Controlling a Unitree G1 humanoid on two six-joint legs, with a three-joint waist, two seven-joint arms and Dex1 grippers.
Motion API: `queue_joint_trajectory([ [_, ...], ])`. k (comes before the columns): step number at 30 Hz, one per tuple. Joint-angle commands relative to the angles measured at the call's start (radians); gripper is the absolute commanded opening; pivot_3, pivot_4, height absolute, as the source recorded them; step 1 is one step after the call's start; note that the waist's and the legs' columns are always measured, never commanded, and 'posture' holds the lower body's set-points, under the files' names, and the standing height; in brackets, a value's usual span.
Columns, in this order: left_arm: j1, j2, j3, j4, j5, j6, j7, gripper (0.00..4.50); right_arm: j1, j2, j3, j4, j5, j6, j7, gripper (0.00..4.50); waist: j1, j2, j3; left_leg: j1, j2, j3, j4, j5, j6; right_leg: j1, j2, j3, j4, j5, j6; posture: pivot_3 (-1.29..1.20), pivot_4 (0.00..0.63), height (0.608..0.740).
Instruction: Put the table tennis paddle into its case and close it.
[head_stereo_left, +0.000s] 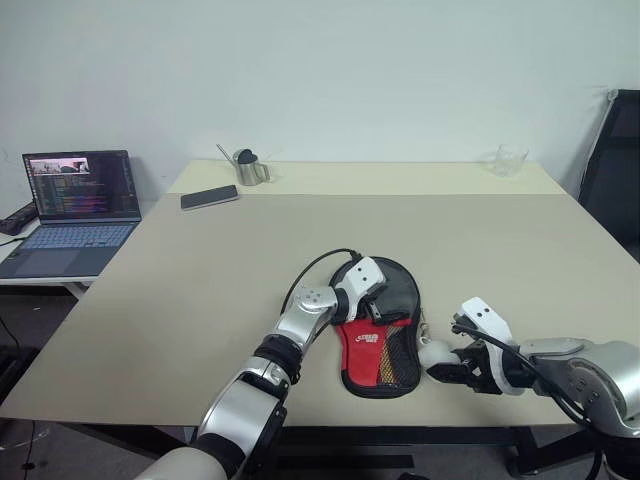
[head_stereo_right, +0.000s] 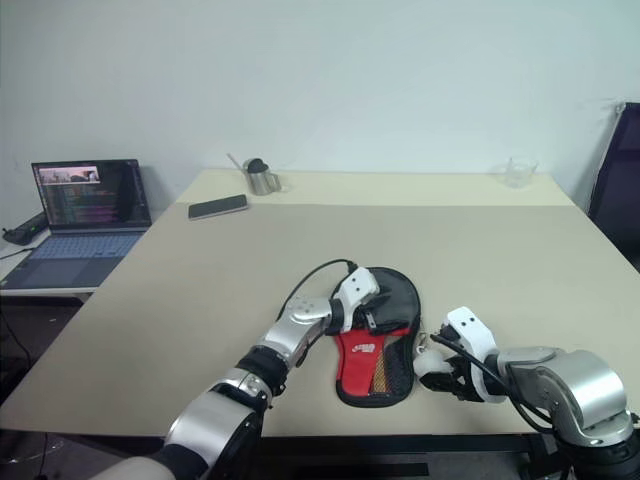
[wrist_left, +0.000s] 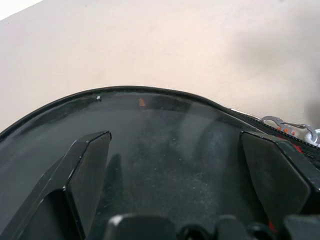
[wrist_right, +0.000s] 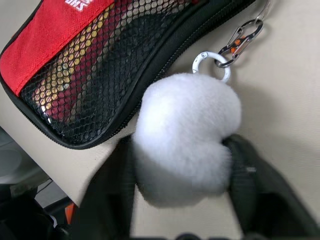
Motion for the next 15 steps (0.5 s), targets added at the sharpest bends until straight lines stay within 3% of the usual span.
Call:
queue_joint_trajectory([
  [1, 0.044, 0.002, -0.026, 0.022, 0.025, 0.02, -0.014, 4.5, 0.003, -0.031, -0.025, -0.025, 0.028, -0.027, 0.019, 1.11, 0.0, 0.0, 0.0, 0.0, 0.0, 0.0, 0.0, 0.0, 0.0, 0.0, 0.0, 0.0, 0.0, 0.0, 0.0, 0.0, 0.15, 0.74],
  [5, 0.035, 0.005, -0.027, 0.039, 0.038, 0.055, 0.017, 4.5, 0.087, -0.144, -0.012, -0.099, 0.069, -0.086, 0.097, 0.3, 0.004, 0.0, 0.0, 0.0, 0.0, -0.001, 0.0, 0.0, 0.0, 0.001, 0.0, -0.001, -0.001, 0.0, 0.001, 0.0, 0.15, 0.74],
  [11, -0.003, 0.01, -0.053, 0.109, 0.096, 0.088, 0.115, 4.5, 0.235, -0.325, 0.027, -0.193, 0.099, -0.269, 0.237, 0.22, 0.007, -0.001, -0.002, 0.007, 0.0, -0.002, 0.0, -0.001, 0.002, 0.01, 0.0, -0.002, -0.003, -0.006, 0.009, 0.0, 0.15, 0.74],
  [15, -0.025, 0.011, -0.069, 0.145, 0.122, 0.124, 0.179, 4.5, 0.299, -0.362, 0.042, -0.208, 0.104, -0.366, 0.287, 0.22, 0.005, -0.006, -0.004, 0.011, 0.001, -0.002, -0.001, -0.002, 0.002, 0.014, 0.0, -0.002, -0.003, -0.007, 0.011, 0.0, 0.15, 0.74],
])
